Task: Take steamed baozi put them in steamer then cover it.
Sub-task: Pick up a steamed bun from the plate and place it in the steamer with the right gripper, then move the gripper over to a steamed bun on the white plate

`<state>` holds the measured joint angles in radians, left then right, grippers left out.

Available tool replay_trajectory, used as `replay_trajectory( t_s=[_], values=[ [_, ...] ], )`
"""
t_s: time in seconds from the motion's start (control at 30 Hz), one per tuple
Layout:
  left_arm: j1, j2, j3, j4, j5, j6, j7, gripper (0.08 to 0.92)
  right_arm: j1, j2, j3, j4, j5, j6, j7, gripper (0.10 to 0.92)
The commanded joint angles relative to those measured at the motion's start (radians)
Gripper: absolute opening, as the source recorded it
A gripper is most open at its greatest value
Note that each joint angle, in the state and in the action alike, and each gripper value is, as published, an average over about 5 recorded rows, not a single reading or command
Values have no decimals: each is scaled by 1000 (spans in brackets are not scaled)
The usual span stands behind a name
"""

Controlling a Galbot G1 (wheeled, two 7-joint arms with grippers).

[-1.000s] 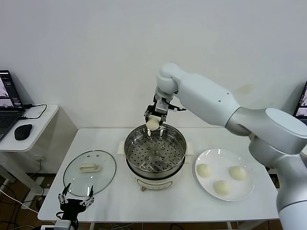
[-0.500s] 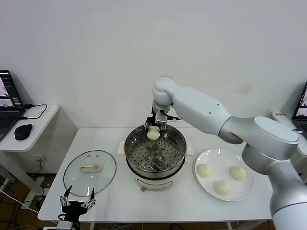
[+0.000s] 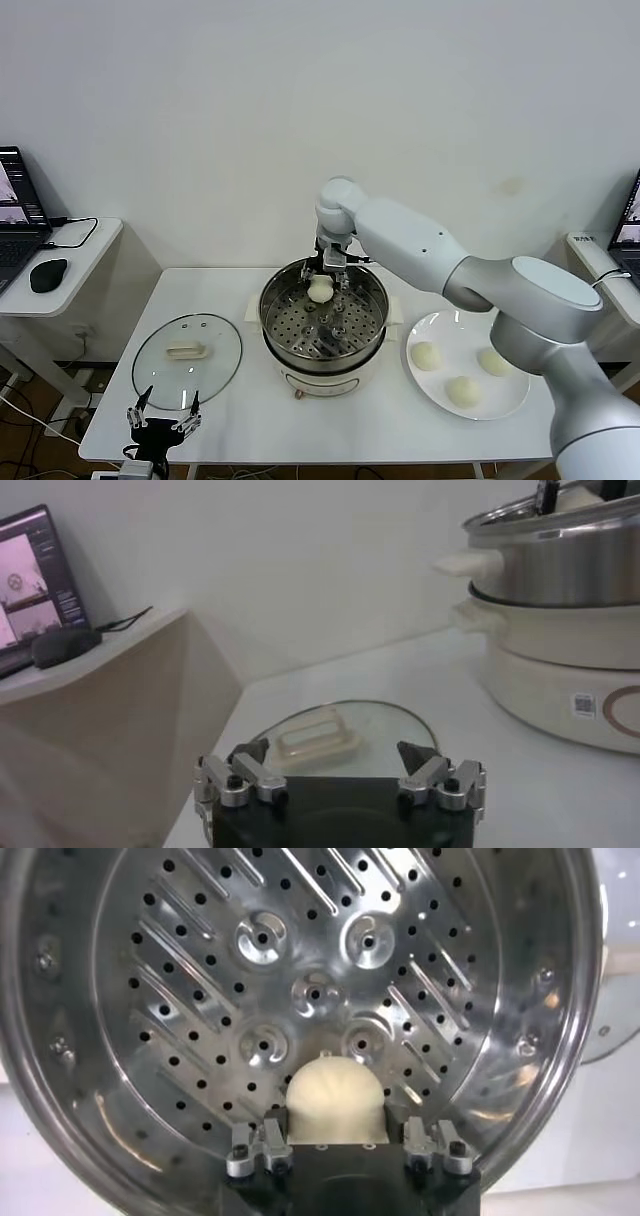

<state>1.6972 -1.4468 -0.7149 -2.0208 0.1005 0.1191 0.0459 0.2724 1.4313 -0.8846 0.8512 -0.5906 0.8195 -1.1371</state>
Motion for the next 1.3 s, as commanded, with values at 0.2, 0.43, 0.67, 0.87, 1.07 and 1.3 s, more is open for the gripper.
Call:
replay_trajectory(
  t_s=[0.2,0.43,0.67,0.87,1.07,1.3],
  values=[
    [-3,-6,-2,-1,-2,3,7,823,-4,-9,7,16,0,-48,-19,751],
    [-7,-9,3,-4,-4,6,16,823,63,-90,32,158,193,-179,-108,822],
    [-3,-8,7,-25,-5,13,27,823,208,-332,16,407,528,-523,-156,823],
    [4,-3,13,-52,-21,32,43,823,258,-545,1,512,642,-987,-181,822],
    [14,2,17,-82,-20,39,47,823,201,-741,20,603,706,-1308,-215,823],
    [38,6,29,-101,-12,39,45,823,86,-902,76,683,660,-1371,-233,823]
  ],
)
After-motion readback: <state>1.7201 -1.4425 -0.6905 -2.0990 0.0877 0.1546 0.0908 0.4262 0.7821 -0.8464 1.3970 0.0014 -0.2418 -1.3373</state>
